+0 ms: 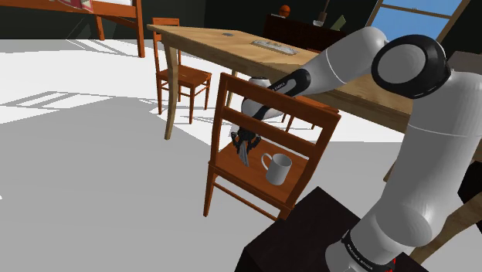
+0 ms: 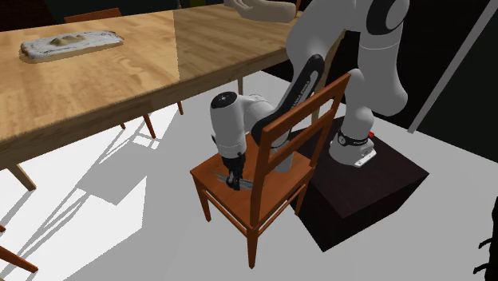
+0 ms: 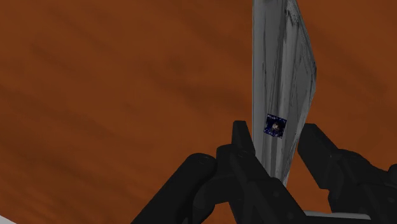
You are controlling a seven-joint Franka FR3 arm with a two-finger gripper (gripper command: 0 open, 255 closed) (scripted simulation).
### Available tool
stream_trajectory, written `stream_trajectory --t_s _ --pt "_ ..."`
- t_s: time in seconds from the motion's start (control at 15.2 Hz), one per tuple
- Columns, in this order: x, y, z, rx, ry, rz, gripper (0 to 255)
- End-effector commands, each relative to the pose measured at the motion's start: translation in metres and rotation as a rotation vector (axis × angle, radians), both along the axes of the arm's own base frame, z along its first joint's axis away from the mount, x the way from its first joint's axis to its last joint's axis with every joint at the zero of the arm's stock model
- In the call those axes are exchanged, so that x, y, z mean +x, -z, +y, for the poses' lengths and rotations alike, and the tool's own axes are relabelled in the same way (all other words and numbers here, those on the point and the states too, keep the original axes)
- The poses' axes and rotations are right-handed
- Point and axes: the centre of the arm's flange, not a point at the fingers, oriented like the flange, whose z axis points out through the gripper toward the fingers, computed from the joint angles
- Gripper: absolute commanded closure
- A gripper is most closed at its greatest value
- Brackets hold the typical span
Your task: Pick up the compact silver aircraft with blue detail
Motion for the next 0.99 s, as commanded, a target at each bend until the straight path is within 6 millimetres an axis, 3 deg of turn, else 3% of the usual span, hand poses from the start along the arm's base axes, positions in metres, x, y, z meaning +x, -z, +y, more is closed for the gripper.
stream_trajectory --t_s 0.0,0.26,0.92 --pt "-0.001 0.003 0.005 0.002 -0.009 0.006 255" --pt "-0.004 0.003 0.005 0.001 -0.009 0.005 255" --pt "-0.004 -0.05 0.005 0.001 -0.009 0.005 255"
